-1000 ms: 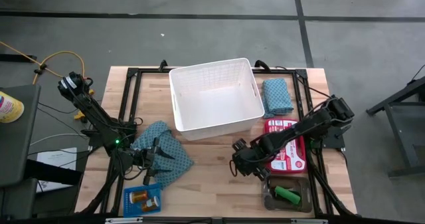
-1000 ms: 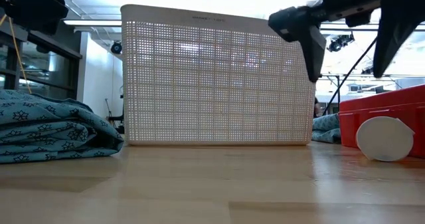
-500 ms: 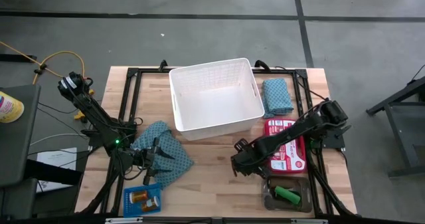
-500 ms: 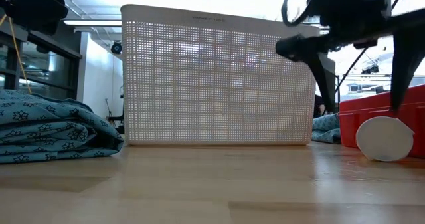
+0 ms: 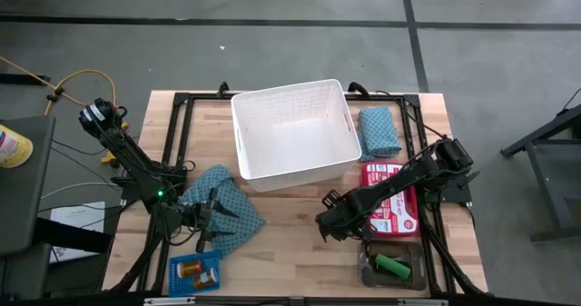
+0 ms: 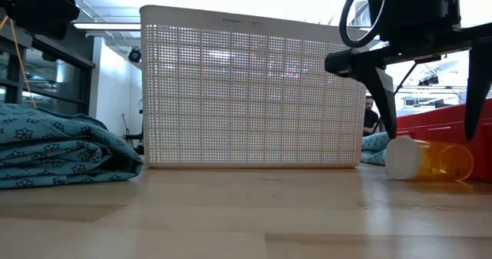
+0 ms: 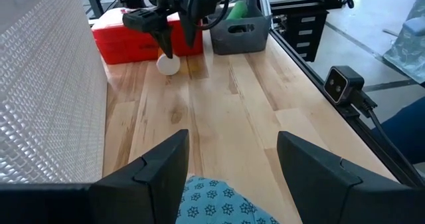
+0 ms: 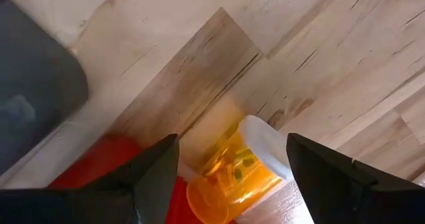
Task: Pick & place medical supplies in basket/bin
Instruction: Put the orange pill bottle into the blue bin
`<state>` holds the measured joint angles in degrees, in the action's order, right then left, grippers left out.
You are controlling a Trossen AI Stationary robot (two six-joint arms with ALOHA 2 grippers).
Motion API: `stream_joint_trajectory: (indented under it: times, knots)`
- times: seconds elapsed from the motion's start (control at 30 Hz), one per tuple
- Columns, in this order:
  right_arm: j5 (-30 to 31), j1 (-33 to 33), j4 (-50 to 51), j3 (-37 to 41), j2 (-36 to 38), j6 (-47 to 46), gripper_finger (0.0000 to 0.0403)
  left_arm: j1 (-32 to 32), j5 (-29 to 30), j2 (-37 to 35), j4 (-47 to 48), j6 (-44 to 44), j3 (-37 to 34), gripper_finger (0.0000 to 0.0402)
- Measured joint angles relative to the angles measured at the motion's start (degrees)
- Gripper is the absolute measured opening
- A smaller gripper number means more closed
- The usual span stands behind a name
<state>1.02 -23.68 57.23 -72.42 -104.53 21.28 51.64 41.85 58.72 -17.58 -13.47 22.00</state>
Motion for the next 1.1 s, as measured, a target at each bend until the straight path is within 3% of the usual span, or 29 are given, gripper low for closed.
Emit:
stream_joint_trajectory:
  times: [0.8, 1.1]
  knots:
    - [2.14, 2.07, -1.98, 0.00, 0.00, -12.88, 0.0267, 0.02, -0.01, 0.00, -0.04, 0.00, 0.02, 0.0223]
    - [4.64, 2.47, 1.40, 0.04, 0.48, -26.89, 0.0267, 0.01, -0.01, 0.00, -0.04, -0.01, 0.01, 0.0223]
